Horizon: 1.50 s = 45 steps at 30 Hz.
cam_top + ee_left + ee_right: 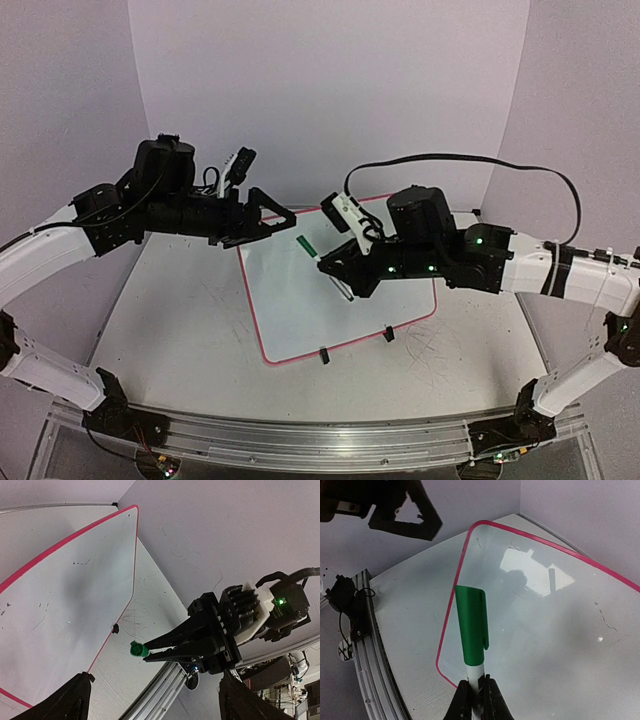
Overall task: Write a sentence on the whiteboard
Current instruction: Pass from the right arm to the left
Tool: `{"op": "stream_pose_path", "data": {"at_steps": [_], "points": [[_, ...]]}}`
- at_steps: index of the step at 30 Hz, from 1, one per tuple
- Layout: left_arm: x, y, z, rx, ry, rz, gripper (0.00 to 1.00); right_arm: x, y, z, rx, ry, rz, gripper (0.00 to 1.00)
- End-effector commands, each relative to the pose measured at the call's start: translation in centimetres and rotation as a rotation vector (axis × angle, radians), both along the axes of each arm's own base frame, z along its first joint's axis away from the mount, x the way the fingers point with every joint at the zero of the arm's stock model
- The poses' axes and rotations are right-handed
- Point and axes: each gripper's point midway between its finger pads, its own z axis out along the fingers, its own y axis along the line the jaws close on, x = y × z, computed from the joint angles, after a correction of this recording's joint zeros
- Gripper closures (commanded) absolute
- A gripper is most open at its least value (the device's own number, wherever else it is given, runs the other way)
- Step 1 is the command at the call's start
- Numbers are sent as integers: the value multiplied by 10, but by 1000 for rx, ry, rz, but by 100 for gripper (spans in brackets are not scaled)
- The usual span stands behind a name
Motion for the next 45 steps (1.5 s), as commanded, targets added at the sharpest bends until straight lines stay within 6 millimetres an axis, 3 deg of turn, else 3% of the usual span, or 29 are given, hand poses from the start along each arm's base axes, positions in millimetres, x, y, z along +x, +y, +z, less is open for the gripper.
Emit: {"op": "stream_pose_path", "data": {"at_steps": [1, 10, 17, 20, 27, 33, 34, 35, 37, 39, 45], "points": [[-3, -4, 21, -65, -19, -17, 12, -12, 30, 42, 90, -118, 139, 100], [-2, -17, -2, -29, 34, -61, 33, -17, 37, 50, 115, -130, 174, 100], [-5, -21, -4, -26, 40, -93, 45, -14, 36, 51, 116, -138, 156, 100], [-6, -22, -6, -23, 42, -98, 56, -14, 37, 51, 115, -137, 158, 100], [-4, -26, -13, -10, 52, -102, 66, -11, 37, 50, 112, -141, 143, 100], [0, -24, -6, -13, 24, -86, 88, -8, 36, 49, 116, -129, 119, 100], [0, -22, -3, -16, 11, -75, 94, -4, 35, 49, 118, -123, 92, 94], [1, -20, 0, -17, -2, -65, 98, 4, 30, 48, 116, -121, 33, 81], [3, -14, 7, -26, -36, -32, 100, 16, 19, 49, 142, -84, -85, 49], [9, -5, 17, -40, -81, 27, 100, 19, 9, 55, 195, -57, -149, 6], [2, 25, 79, -284, -255, 120, 100, 18, -35, 90, 407, 17, -328, 2]]}}
